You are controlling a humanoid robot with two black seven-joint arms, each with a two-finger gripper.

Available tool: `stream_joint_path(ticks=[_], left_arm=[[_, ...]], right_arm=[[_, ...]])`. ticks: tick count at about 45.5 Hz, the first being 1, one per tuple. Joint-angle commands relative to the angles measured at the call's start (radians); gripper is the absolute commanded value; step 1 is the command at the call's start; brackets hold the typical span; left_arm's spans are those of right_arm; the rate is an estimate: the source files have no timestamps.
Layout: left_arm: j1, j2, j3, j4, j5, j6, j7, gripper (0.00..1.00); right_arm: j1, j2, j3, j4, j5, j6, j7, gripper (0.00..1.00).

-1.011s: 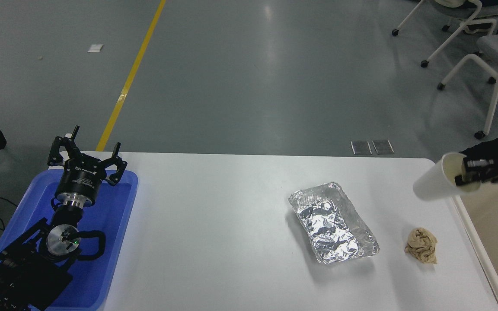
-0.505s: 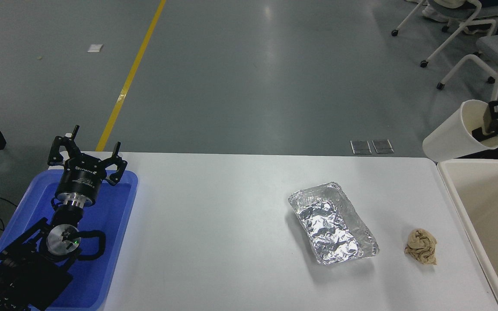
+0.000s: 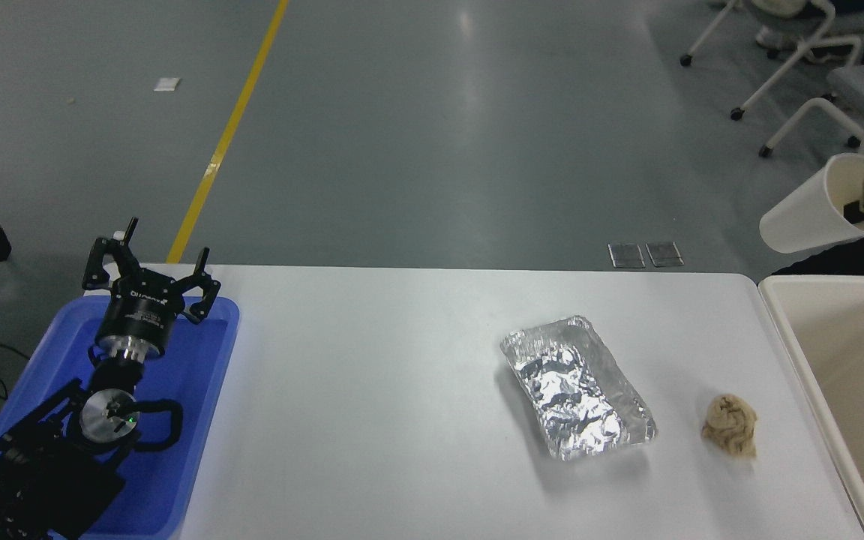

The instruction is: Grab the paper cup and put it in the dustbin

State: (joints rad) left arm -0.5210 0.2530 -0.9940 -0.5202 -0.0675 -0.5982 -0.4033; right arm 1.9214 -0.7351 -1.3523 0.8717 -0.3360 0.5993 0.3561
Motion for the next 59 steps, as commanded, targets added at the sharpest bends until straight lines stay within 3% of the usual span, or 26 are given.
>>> stream_joint_path(ticks=[1,11,20,32,37,59], left_arm=[[0.001,0.000,0.000,0.000,0.000,0.000,0.000,1.00],[-0.001,0.000,0.000,0.000,0.000,0.000,0.000,1.00],[-0.001,0.000,0.000,0.000,0.000,0.000,-0.002,1.00],[0.001,0.000,0.000,0.000,0.000,0.000,-0.002,1.00],[-0.001,0.000,0.000,0.000,0.000,0.000,0.000,1.00],[0.001,0.000,0.000,0.000,0.000,0.000,0.000,1.00]], right_arm=[[-0.402,0.033,0.012,-0.362,0.265,-0.107,-0.008,0.00],[-0.671,0.051,0.110,-0.479,0.387,-0.317,-0.026,0.00],[-0.861,0.057,0.271,-0.559,0.380,-0.455,-0.078,0.00],[-1.048,0.095,0.398,-0.625,0.371,-0.579,-0.190,0.00],[-1.124,0.114,0.467,-0.661,0.371,-0.608,-0.247,0.00],[-1.260,0.149,0.558,-0.665,0.374,-0.668,-0.318,0.00]])
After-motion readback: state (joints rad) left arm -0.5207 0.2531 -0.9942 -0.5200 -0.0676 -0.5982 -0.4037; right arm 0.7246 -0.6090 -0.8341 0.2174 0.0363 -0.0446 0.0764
